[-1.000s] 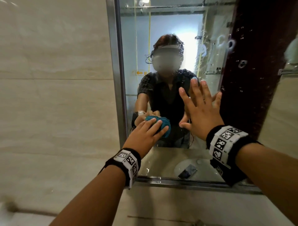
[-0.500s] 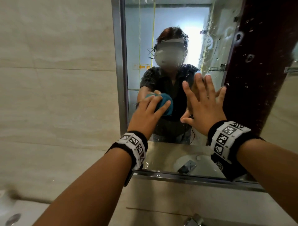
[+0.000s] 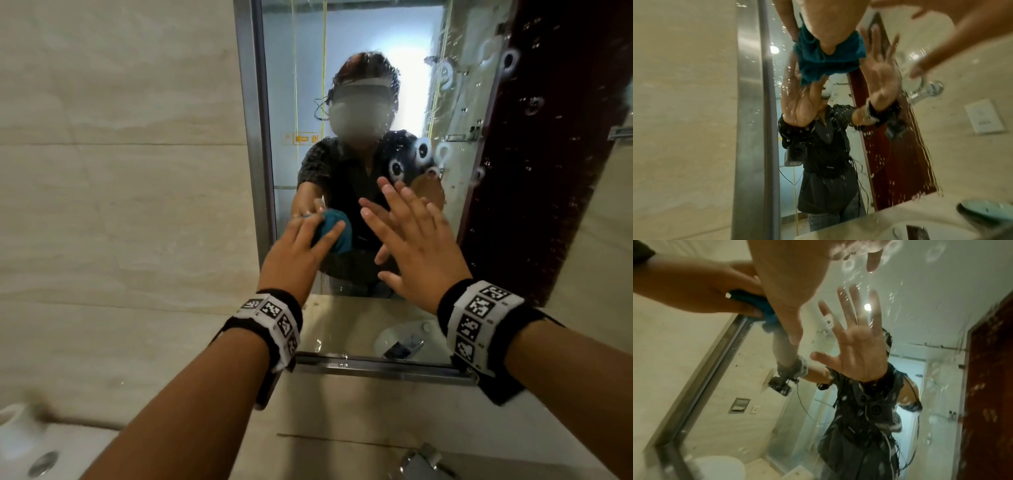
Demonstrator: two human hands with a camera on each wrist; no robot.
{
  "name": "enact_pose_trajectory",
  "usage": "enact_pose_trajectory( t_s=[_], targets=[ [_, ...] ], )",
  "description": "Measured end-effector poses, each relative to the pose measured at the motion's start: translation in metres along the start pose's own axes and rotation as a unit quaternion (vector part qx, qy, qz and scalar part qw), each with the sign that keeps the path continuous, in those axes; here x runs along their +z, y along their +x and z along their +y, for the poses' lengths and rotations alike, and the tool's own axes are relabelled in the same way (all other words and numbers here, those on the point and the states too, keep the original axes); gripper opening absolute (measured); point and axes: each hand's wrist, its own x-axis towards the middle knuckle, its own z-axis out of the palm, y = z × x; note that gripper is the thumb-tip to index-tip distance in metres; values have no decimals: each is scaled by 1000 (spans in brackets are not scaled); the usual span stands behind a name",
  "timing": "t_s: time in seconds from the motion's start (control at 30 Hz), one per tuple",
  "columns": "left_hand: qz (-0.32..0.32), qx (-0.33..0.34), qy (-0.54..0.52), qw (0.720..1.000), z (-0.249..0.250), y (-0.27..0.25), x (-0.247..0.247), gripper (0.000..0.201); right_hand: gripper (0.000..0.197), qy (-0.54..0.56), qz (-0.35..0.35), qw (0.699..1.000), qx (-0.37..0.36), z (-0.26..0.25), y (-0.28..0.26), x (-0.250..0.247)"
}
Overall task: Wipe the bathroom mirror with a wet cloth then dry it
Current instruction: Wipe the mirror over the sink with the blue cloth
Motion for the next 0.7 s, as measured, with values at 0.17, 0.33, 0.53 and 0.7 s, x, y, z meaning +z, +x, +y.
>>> enact_pose_trajectory(
  t_s=[0.17, 0.33, 0.53, 0.7],
  targets=[
    [5, -4, 16, 1000, 1, -10, 12, 96, 118, -41, -70, 996, 24, -20, -10, 23],
    [-56, 46, 47, 996, 6, -48, 40, 97, 122, -70, -66, 995, 34, -22, -9, 35],
    [-94, 119, 47, 987, -1, -63, 44, 98, 128, -61, -57, 996, 36, -23, -10, 38],
    [-49, 90, 21, 994, -13, -50, 33, 78, 122, -57, -72, 995, 44, -27, -8, 35]
  ],
)
